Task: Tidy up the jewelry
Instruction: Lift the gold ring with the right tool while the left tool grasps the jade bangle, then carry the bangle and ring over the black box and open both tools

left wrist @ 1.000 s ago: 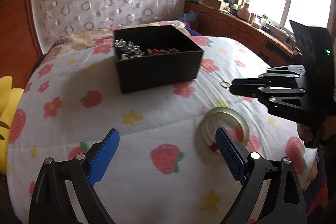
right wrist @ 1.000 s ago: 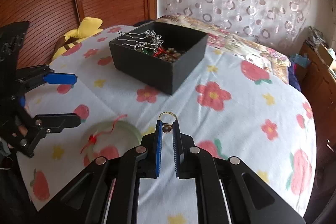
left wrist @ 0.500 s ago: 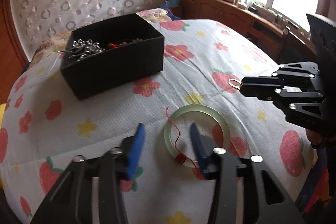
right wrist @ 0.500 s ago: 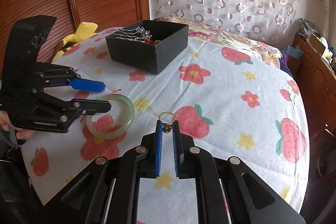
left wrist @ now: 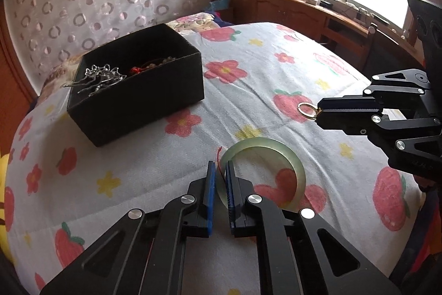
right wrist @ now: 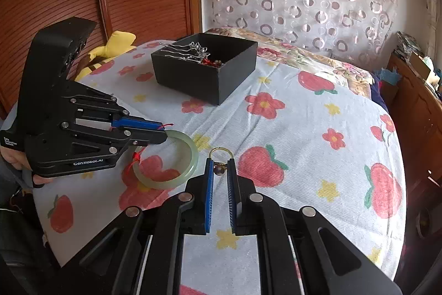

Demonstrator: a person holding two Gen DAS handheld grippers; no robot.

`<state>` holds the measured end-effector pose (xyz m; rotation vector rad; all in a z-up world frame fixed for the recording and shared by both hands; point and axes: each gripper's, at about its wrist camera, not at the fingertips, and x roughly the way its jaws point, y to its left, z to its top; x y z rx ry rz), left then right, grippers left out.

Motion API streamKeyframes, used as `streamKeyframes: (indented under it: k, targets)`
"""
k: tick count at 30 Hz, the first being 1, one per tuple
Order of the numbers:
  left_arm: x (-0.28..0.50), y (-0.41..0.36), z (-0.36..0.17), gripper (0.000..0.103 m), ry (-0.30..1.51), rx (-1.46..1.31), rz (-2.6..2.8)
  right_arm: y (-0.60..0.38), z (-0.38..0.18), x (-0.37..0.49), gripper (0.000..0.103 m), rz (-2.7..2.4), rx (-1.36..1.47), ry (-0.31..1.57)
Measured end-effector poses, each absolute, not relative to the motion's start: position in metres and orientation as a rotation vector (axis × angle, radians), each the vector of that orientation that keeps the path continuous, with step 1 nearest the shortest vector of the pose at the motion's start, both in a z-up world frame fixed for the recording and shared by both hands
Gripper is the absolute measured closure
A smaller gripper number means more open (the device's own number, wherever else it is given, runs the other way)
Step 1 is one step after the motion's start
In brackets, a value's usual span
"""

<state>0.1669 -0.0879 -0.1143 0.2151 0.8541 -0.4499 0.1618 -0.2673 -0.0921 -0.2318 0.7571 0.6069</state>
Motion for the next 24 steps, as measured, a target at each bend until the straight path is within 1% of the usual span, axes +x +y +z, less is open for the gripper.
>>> streamKeyframes:
  k: [13, 24]
  targets:
    - [0.161, -0.07, -0.091, 0.097, 0.785, 0.143, -0.422, -0.26, -0.081, 0.165, 0.092, 0.611, -0.229, 0.734]
    - [0.181, -0.049, -0.061, 0.097, 0.726, 0.092, -0.367, -0.245, -0.056, 0.187, 0.092, 0.617, -0.204, 0.696]
